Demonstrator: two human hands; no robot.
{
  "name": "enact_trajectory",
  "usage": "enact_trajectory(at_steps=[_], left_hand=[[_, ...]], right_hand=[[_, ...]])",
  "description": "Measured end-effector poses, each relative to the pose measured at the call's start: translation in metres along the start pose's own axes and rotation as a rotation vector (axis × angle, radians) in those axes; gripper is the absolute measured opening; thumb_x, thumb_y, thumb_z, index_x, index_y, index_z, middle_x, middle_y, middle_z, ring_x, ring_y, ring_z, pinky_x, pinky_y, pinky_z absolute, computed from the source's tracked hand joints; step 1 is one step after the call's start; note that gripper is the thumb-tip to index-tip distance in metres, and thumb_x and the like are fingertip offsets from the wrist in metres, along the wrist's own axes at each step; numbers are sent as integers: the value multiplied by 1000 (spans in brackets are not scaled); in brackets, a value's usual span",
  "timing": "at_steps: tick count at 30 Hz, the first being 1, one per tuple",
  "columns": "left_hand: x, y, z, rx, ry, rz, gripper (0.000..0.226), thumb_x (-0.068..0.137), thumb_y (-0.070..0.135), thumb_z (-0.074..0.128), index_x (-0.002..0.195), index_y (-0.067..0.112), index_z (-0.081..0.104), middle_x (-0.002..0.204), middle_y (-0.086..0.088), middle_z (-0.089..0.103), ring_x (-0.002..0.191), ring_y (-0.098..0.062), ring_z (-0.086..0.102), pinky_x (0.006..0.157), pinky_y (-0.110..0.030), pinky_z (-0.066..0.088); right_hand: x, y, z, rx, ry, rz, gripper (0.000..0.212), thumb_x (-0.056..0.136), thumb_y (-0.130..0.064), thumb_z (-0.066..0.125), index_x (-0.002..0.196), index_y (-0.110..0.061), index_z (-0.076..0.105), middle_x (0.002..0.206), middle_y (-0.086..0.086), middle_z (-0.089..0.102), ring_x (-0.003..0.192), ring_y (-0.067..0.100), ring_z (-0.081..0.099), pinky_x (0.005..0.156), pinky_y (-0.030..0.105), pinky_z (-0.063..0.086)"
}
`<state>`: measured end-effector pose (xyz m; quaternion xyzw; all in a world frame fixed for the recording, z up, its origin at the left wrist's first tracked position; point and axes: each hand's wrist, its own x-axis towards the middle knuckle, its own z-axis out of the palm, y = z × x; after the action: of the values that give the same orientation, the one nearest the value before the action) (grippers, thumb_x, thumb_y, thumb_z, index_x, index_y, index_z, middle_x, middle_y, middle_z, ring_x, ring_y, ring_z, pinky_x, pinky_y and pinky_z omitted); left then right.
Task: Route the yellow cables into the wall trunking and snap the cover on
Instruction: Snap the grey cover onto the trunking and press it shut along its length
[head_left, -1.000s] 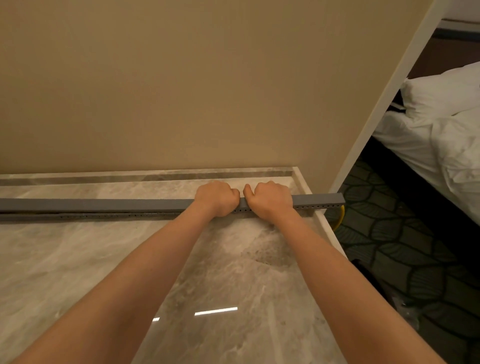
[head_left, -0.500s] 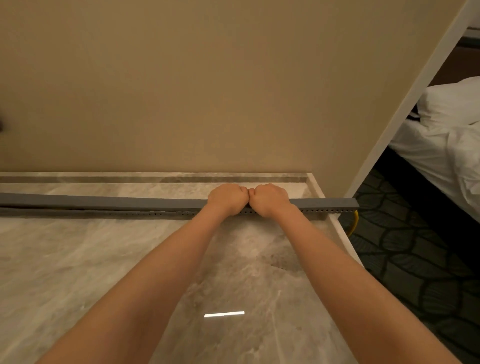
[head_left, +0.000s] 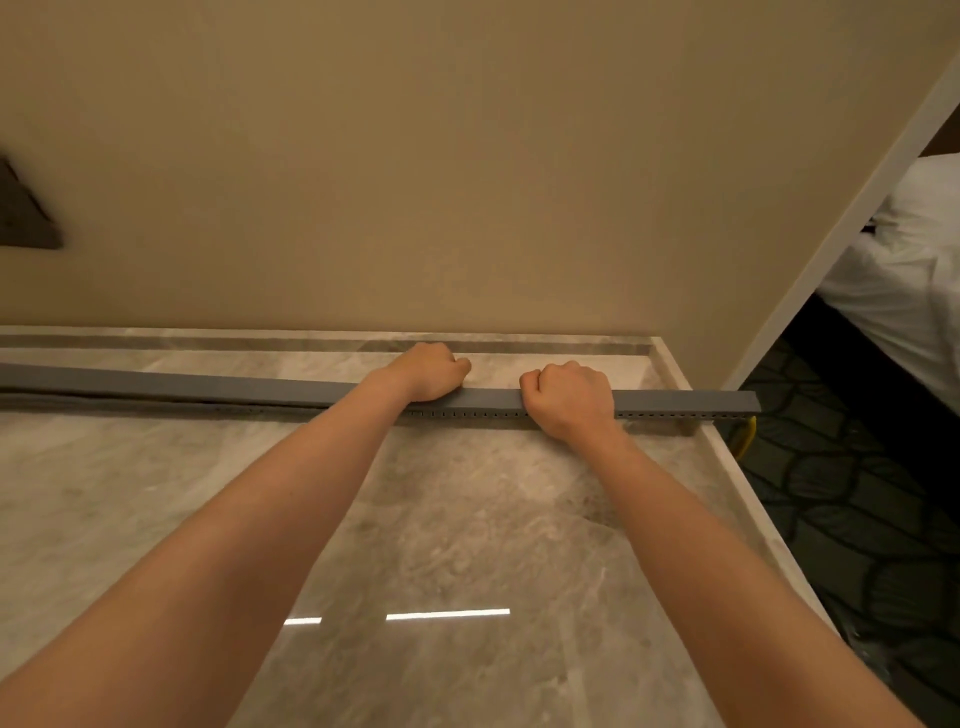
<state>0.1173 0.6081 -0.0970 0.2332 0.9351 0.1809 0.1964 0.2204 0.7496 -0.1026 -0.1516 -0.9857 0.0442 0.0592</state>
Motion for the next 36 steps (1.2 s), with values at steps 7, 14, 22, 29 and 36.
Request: enact_trajectory(at_steps=[7,14,22,29,36], left_hand=[[-6,-17,-8,45,-7,36,49,98,28,33,52,12,30,59,-6,38,54,-20,35,51,-30,24],[-14,-48,-21,70,-6,-30,48,100,26,29,79,-2,62,102,-23,60,96,-34,54,84,-36,41],[-18,-56,-6,76,64,-51,30,96,26,31,83,9,52,110,-16,64,83,-25,49,73,-31,39],[-24,-54,-6,65,105,-59,31,95,27,32,78,9,52,88,-8,54,81,-24,49,71,-31,37],[-45,-76,-41,-27,96,43,35,95,20,35,73,8,59,94,-15,63,90,-31,55,75,-36,42]], right_hand=[[13,-19,-22,15,-293,27,43,98,-29,26,78,-4,55,100,16,56,97,32,54,80,33,39],[26,-109,-3,194,-333,-14,43,98,-27,27,111,-3,61,122,16,60,113,32,55,83,33,40],[16,-113,8,139,-224,-25,41,95,-22,31,102,-1,65,112,18,65,103,33,60,78,33,42],[18,-112,8,132,-240,1,43,96,-24,29,101,-1,65,111,18,64,102,32,59,78,33,41],[28,-142,-7,64,-306,-69,40,97,-26,31,108,-3,63,120,18,62,111,33,57,83,34,43]])
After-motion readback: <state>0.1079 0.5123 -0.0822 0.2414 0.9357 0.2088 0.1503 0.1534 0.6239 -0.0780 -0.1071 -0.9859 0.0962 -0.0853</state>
